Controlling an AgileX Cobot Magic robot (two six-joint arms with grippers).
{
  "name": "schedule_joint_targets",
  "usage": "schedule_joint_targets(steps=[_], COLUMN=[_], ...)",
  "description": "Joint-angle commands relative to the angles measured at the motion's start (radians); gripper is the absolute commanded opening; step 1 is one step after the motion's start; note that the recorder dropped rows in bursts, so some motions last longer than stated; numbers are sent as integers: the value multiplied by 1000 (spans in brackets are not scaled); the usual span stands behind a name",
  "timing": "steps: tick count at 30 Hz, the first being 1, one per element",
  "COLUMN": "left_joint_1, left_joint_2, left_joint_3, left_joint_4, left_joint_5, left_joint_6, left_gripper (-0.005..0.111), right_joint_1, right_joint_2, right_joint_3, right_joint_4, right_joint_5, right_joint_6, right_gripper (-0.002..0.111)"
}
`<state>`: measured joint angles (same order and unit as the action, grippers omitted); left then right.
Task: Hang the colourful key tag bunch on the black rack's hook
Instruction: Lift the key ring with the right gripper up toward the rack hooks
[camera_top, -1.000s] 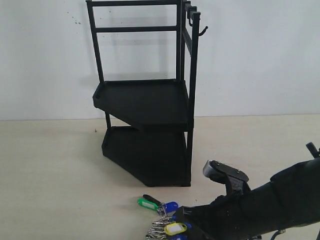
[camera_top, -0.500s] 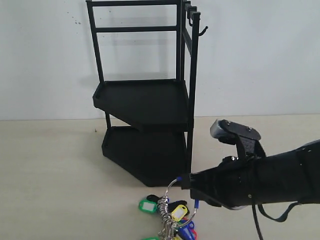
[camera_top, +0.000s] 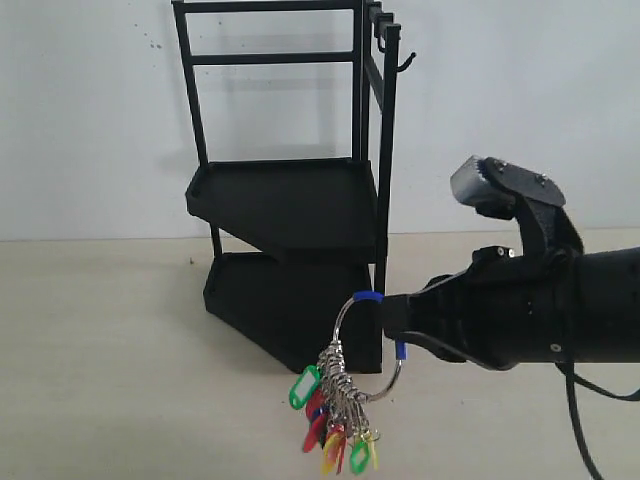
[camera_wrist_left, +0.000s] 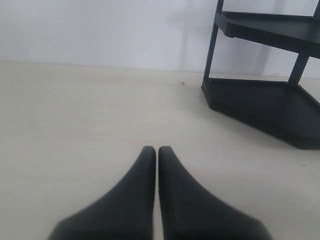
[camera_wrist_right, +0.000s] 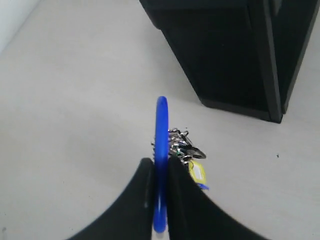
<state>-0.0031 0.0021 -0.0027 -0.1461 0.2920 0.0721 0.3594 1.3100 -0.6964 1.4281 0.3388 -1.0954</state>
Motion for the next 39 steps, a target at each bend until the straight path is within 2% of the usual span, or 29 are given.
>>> schedule_joint_targets(steps=[1,3,5,8,12,15,18,21,24,25,28,31,32,35,38,39], left_joint_1=[2,2,2,2,2,2,2,2,2,2,2,2,2,2,2,2], left_joint_2=[-2,-2,-2,-2,-2,-2,-2,-2,-2,-2,-2,-2,-2,-2,-2,-2], left_joint_3=[3,3,3,3,3,3,3,3,3,3,3,3,3,3,3,3], left_joint_4=[5,5,5,5,5,5,5,5,5,5,5,5,5,5,5,5], left_joint_5=[-8,-8,-8,-8,-8,-8,-8,-8,-8,-8,-8,-8,-8,-8,-8,-8], left_joint_6=[3,3,3,3,3,3,3,3,3,3,3,3,3,3,3,3], left_gripper=[4,4,4,4,4,4,4,4,4,4,4,4,4,4,4,4], right_joint_1=[-1,-1,-1,-1,-1,-1,11,-28,-20,-22,-50,2,-1,-30,-9,-16], right_joint_2=[-73,-92,-113,-148,-150,-168,-168,-187,-191,-191,-196,-194,-196,-201,-201,-205], right_joint_3=[-3,-6,-28,-33,-77,-84,-104,-106,-114,-119,-119,-137,-139,-140,-155,-155], right_joint_4=[-28,-41,-177,-376,-447,-506,-523,-617,-629,-653,-702,-698,-726,-766,-766,-773], right_joint_5=[37,120,121,3,175,77,172,133,199,190,129,188,188,144,210,201], right_joint_6=[71,51,79,386,317,521,387,594,480,498,722,538,546,752,606,635], right_gripper=[0,0,0,0,0,0,0,0,0,0,0,0,0,0,0,0])
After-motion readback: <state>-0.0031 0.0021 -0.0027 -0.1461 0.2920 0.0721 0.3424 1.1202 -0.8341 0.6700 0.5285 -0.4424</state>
